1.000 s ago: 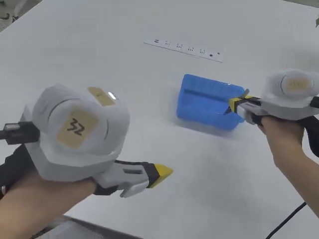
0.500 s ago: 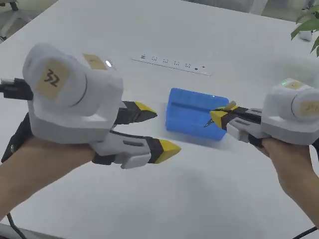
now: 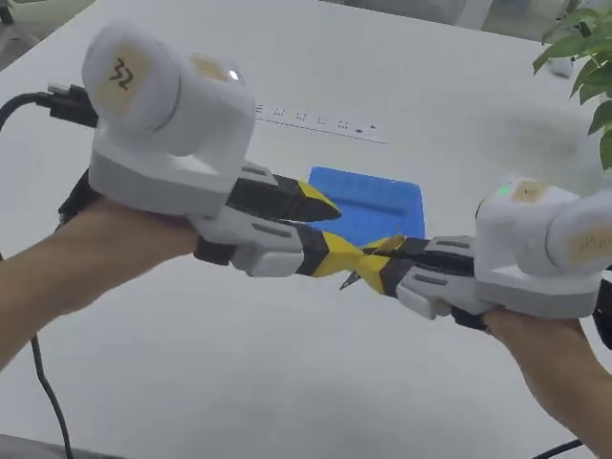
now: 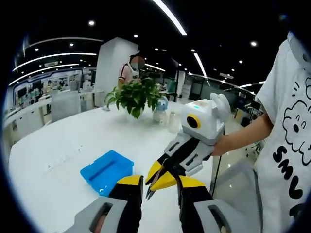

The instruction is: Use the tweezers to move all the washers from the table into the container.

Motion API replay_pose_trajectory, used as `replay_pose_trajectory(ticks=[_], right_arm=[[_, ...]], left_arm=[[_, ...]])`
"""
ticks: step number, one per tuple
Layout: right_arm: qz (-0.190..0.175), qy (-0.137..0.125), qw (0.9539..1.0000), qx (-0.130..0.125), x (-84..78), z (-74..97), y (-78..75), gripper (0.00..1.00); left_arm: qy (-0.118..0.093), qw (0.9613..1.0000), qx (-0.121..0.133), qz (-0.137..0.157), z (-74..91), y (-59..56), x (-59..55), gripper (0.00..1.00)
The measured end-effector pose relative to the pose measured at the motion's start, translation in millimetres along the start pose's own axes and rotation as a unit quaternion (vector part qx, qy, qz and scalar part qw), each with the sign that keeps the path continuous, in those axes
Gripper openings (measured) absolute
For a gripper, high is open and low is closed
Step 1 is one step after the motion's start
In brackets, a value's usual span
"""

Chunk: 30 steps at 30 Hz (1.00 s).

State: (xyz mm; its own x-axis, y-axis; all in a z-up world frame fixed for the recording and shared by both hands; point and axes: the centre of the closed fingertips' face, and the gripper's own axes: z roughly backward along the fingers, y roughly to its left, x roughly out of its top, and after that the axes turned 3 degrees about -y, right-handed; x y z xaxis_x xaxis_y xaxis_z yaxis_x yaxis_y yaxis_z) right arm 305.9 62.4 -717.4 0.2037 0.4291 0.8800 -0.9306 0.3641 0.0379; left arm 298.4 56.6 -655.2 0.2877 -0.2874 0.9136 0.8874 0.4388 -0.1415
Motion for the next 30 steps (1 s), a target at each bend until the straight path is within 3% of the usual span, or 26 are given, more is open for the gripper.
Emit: replay_pose_trajectory(ticks=[11,19,26,30], right_arm=[[0.028,0.024,0.9987,0.037,-9.2,-0.8,16.8,0.02],[0.046,0.042,0.9969,0.048,-18.8,-0.7,21.0,0.02],[0.055,0.057,0.9956,0.049,-29.1,1.3,18.0,0.02],[0.058,0.065,0.995,0.05,-33.5,1.8,15.9,0.03]], left_arm=[[0.023,0.9963,-0.062,-0.056,-19.4,-19.5,-7.5,0.11],[0.049,0.9896,-0.098,-0.093,-33.3,-30.2,-17.3,0.08],[0.066,0.9822,-0.115,-0.133,-40.5,-32.6,-26.7,0.0],[0.07,0.9808,-0.119,-0.138,-42.5,-30.1,-29.2,0.0]])
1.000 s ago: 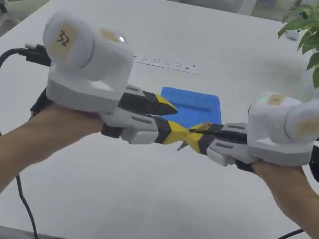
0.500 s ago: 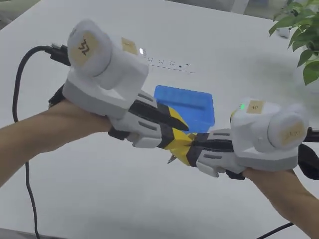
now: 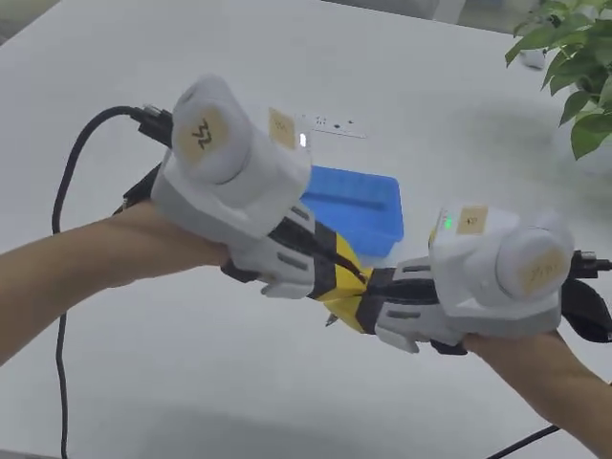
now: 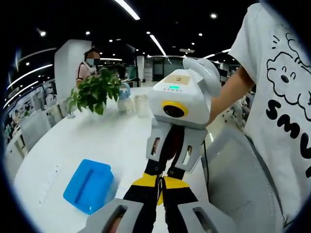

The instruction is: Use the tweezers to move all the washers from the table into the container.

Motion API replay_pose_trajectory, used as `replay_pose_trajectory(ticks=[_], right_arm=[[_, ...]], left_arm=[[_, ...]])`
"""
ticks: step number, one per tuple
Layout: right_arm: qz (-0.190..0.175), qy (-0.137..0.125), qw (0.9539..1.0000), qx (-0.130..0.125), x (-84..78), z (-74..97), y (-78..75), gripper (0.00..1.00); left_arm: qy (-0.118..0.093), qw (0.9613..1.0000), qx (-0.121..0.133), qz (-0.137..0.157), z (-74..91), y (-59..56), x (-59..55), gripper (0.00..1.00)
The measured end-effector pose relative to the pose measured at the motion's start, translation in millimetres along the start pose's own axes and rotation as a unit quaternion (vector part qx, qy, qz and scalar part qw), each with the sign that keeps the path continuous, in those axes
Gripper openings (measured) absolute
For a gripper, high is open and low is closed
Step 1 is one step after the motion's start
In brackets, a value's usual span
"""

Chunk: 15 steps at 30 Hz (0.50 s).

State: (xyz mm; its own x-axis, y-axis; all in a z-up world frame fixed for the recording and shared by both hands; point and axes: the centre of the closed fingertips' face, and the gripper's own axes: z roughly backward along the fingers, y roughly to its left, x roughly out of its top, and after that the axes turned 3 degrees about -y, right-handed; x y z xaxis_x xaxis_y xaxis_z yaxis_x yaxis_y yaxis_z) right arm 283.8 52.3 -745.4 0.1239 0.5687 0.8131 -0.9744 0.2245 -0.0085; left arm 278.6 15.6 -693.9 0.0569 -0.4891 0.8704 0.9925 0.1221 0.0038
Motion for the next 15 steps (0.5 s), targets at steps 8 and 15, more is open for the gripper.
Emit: replay_pose_trajectory(ticks=[8,15], right_arm=[[0.025,0.028,0.9993,-0.002,-14.6,-4.2,-8.5,0.03],[0.074,0.072,0.9946,-0.002,-34.5,-15.2,-19.9,0.03]], left_arm=[[0.019,0.9989,0.01,-0.042,-4.5,8.2,-15.8,0.0],[0.023,0.9981,0.028,-0.05,-12.7,16.9,-36.9,0.0]])
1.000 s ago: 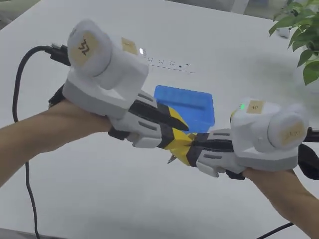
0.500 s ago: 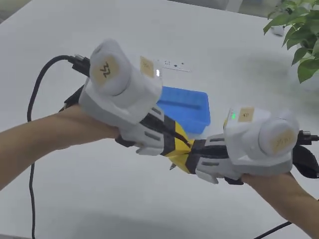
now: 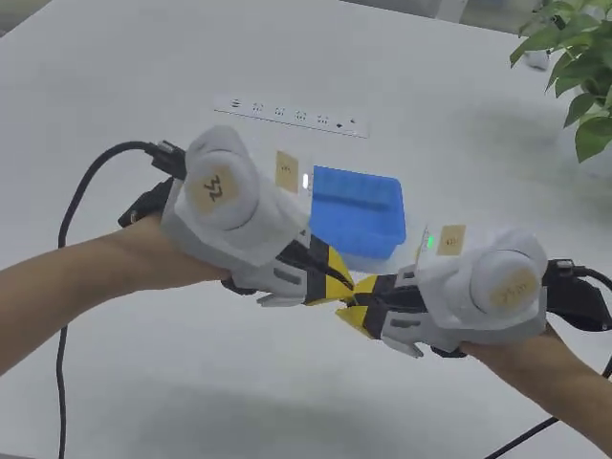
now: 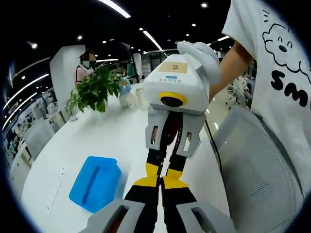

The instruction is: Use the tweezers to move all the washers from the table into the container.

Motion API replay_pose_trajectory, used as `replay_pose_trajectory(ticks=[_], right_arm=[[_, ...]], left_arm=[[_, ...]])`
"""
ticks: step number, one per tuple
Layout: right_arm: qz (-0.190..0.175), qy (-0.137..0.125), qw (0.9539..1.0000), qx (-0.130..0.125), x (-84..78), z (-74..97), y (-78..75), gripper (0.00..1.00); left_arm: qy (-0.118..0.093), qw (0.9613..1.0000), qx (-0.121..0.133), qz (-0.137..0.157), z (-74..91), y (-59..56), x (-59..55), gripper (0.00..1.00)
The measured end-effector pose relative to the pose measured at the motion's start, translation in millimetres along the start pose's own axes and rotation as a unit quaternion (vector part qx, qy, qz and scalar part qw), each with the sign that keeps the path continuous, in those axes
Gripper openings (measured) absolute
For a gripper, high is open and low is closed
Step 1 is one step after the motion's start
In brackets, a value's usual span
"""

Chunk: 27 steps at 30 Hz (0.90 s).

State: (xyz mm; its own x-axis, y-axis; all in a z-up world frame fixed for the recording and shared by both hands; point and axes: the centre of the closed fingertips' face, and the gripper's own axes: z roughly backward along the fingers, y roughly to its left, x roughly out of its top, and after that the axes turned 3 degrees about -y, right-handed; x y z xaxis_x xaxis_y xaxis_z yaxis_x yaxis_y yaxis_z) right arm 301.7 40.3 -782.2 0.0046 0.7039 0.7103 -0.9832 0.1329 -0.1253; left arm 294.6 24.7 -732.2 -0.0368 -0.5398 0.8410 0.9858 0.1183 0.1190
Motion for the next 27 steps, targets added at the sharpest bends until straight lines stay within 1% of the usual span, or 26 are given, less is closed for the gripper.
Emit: replay_pose_trajectory(ticks=[2,7,10,11,14,15,16,17,20,22,24,27], right_arm=[[0.008,0.012,0.9999,0.002,-5.3,-4.7,-3.6,0.03],[0.028,0.037,0.9989,0.005,-17.8,-19.0,-11.6,0.03],[0.033,0.05,0.9981,0.01,-24.5,-29.2,-13.4,0.03],[0.034,0.054,0.9979,0.013,-25.9,-31.7,-13.0,0.03],[0.041,0.056,0.9975,0.012,-27.7,-38.9,-13.6,0.03],[0.041,0.057,0.9974,0.013,-27.2,-40.1,-14.1,0.04],[0.037,0.058,0.9976,0.013,-26.5,-41.5,-14.9,0.04],[0.033,0.057,0.9977,0.013,-26.4,-44.0,-15.5,0.04],[0.025,0.058,0.9979,0.017,-26.3,-49.8,-13.7,0.04],[0.025,0.06,0.9977,0.019,-27.9,-53.8,-11.1,0.04],[0.027,0.066,0.9973,0.021,-31.4,-58.4,-8.3,0.05],[0.031,0.075,0.9965,0.021,-36.4,-63.5,-6.3,0.05]], left_arm=[[-0.001,0.9999,0.011,-0.001,-4.1,2.4,-5.5,0.0],[0.004,0.9995,0.033,-0.001,-13.9,10.7,-22.5,0.0],[0.01,0.9993,0.035,0.001,-18.5,14.7,-34.0,0.0],[0.011,0.9993,0.034,0.002,-19.0,15.0,-35.6,0.0],[0.02,0.9992,0.035,0.002,-18.0,18.3,-47.7,0.0],[0.018,0.9992,0.036,0.008,-16.6,20.5,-50.2,0.0],[0.012,0.9989,0.036,0.027,-15.1,22.1,-54.1,0.0],[0.012,0.9988,0.036,0.03,-14.1,23.6,-57.2,0.0],[0.017,0.9986,0.032,0.038,-12.5,22.2,-68.8,0.0],[0.023,0.9987,0.029,0.036,-12.8,19.7,-75.8,0.0],[0.033,0.9985,0.026,0.035,-14.9,16.3,-84.8,0.0],[0.044,0.9981,0.025,0.037,-19.8,15.0,-96.7,0.0]])
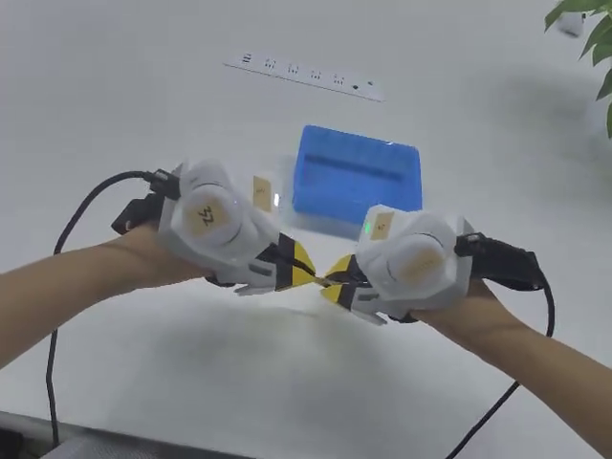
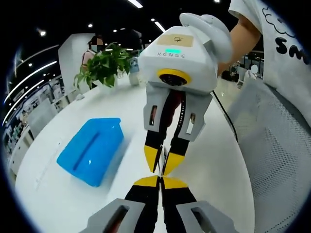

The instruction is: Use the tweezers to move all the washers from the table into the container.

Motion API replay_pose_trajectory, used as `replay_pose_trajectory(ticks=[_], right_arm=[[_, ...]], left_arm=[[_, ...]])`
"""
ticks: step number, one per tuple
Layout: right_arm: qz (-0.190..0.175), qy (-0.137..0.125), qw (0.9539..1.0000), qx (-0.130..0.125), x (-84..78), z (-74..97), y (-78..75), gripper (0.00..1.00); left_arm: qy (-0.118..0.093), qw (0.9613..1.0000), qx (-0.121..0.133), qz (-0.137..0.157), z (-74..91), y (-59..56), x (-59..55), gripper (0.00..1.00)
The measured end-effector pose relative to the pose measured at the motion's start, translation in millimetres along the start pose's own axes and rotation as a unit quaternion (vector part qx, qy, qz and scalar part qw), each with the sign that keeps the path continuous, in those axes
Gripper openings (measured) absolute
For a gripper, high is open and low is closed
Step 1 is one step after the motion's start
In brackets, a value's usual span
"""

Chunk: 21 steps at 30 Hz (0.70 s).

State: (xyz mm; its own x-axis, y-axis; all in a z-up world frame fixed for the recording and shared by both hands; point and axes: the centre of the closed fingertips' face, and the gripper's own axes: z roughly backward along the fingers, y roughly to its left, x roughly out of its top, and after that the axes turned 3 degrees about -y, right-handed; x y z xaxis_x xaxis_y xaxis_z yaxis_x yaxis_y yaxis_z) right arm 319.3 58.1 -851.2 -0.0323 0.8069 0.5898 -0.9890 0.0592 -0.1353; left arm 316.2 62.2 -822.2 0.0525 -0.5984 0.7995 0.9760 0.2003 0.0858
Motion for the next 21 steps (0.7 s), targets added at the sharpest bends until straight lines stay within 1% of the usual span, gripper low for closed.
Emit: replay_pose_trajectory(ticks=[3,8,9,10,11,14,15,16,17,18,19,20,21], right_arm=[[0.013,0.011,0.9999,0.0,-4.6,-6.4,0.6,0.05],[0.014,0.017,0.9998,0.004,-8.1,-12.0,1.3,0.05],[0.01,0.019,0.9998,0.005,-9.3,-12.1,1.1,0.05],[0.006,0.008,0.9999,0.003,-5.6,-12.2,0.1,0.05],[-0.001,0.012,0.9999,0.0,-6.6,-11.0,-0.3,0.05],[-0.017,0.004,0.9998,-0.009,-4.9,-7.1,-0.5,0.09],[-0.027,0.0,0.9995,-0.013,-3.6,-5.2,0.2,0.11],[-0.05,-0.012,0.9984,-0.024,-1.0,0.1,-0.1,0.12],[-0.064,-0.019,0.9973,-0.032,1.0,4.6,-0.6,0.15],[-0.085,-0.036,0.9948,-0.042,5.2,12.7,-0.6,0.16],[-0.101,-0.046,0.9926,-0.05,7.6,19.1,-0.9,0.18],[-0.121,-0.055,0.9891,-0.064,8.6,29.1,-1.7,0.22],[-0.132,-0.062,0.9867,-0.073,9.5,35.5,-2.3,0.24]], left_arm=[[0.013,0.9999,0.001,-0.002,-5.9,0.0,-10.1,0.0],[0.03,0.9996,-0.003,-0.002,-12.3,0.2,-22.0,0.0],[0.034,0.9994,-0.004,-0.005,-14.1,0.2,-24.7,0.0],[0.04,0.9992,-0.002,-0.008,-15.0,1.3,-27.3,0.0],[0.05,0.9987,-0.005,-0.01,-15.9,1.7,-31.2,0.0],[0.055,0.9984,-0.011,-0.008,-16.8,1.0,-34.3,0.0],[0.051,0.9986,-0.01,-0.009,-17.0,1.6,-33.4,0.0],[0.053,0.9985,-0.011,-0.005,-17.1,2.8,-33.5,0.0],[0.054,0.9985,-0.01,-0.005,-17.2,3.3,-33.6,0.0],[0.059,0.9982,-0.007,-0.008,-17.4,5.0,-34.5,0.0],[0.066,0.9978,-0.008,-0.011,-17.5,5.2,-36.0,0.0],[0.073,0.9972,-0.005,-0.016,-17.3,5.9,-37.9,0.0],[0.077,0.9969,-0.002,-0.017,-17.2,5.8,-39.5,0.0]])
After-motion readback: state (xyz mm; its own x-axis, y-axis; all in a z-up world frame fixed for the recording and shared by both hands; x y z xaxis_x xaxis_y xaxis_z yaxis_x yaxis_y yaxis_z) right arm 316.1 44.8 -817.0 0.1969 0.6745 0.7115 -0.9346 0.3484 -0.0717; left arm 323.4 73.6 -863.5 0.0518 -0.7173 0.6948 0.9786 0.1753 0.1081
